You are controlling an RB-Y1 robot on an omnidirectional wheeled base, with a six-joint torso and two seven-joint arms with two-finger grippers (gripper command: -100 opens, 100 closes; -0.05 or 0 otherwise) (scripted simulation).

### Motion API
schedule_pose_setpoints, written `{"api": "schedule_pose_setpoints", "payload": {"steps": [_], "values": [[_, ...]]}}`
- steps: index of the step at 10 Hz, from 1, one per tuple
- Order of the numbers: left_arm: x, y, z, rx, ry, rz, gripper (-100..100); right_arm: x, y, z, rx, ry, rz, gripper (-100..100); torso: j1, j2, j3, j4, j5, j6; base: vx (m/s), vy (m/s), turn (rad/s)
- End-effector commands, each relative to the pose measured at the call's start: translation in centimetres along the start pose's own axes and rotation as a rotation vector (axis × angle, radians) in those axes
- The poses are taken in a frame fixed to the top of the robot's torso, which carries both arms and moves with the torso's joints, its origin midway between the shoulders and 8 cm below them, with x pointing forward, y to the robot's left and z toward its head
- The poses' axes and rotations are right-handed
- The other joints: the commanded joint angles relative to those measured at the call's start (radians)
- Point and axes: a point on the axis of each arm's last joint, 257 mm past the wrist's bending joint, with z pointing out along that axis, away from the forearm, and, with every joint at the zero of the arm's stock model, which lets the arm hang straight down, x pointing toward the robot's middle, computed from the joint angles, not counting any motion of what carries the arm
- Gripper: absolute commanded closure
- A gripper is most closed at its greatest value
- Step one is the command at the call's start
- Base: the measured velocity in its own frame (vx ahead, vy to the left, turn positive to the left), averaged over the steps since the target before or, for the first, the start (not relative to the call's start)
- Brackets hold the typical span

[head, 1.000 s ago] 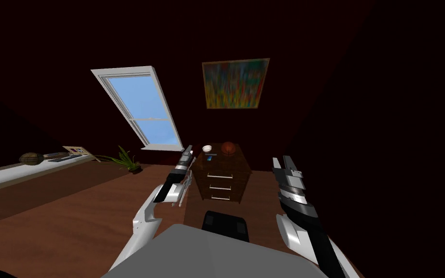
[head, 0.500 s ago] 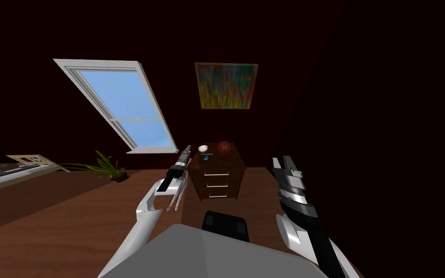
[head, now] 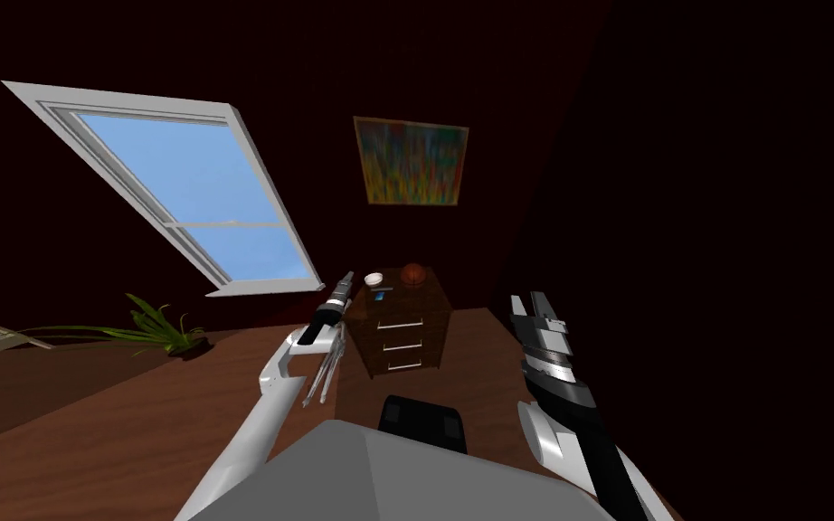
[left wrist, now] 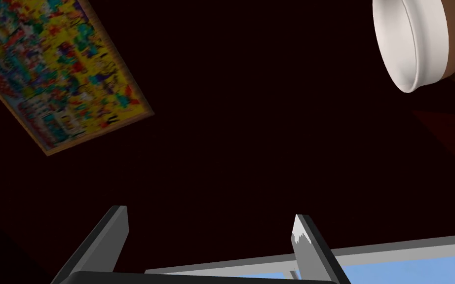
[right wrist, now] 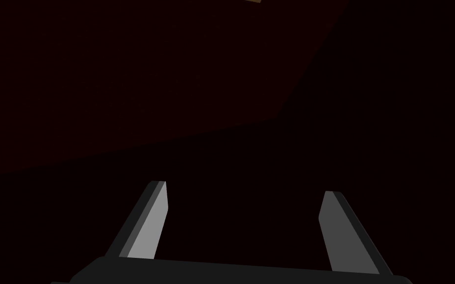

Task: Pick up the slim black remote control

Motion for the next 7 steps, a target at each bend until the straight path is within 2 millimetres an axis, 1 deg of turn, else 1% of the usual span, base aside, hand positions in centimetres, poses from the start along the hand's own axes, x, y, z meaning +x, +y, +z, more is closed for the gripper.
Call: {"api": "schedule_pose_setpoints", "payload": {"steps": [1,2,3,4,5,6,7], "values": [[-2.0,1.6,1.4,-0.051,-0.032,0.027,-100,0.0,0.0,0.0,0.0,0.0,0.0,0,0.0,0.0,0.0,0.0,0.0,0.0,-0.043,-0.01,-0.321],[-1.9,2.6,1.4,-0.085,-0.029,0.027,-100,0.0,0.0,0.0,0.0,0.0,0.0,0,0.0,0.0,0.0,0.0,0.0,0.001,-0.042,-0.007,-0.157],[-1.9,2.8,1.4,-0.09,-0.029,0.027,-100,0.0,0.0,0.0,0.0,0.0,0.0,0,0.0,0.0,0.0,0.0,0.0,0.0,-0.022,-0.005,0.037],[-4.0,4.4,2.5,-0.136,-0.062,0.046,-100,0.0,0.0,0.0,0.0,0.0,0.0,0,0.001,0.0,0.0,0.0,0.0,-0.001,-0.035,-0.012,-0.245],[-4.0,4.9,2.5,-0.156,-0.061,0.045,-100,0.0,0.0,0.0,0.0,0.0,0.0,0,0.0,0.0,0.0,0.0,0.0,0.001,-0.036,-0.004,-0.168],[-4.0,5.1,2.4,-0.165,-0.061,0.045,-100,0.0,0.0,0.0,0.0,0.0,0.0,0,0.0,0.0,0.0,0.0,0.0,0.0,-0.014,-0.004,-0.002],[-6.3,6.5,3.5,-0.211,-0.099,0.059,-100,0.0,0.0,0.0,0.0,0.0,0.0,0,0.0,-0.001,0.0,0.0,0.0,-0.001,-0.024,-0.021,-0.257]]}}
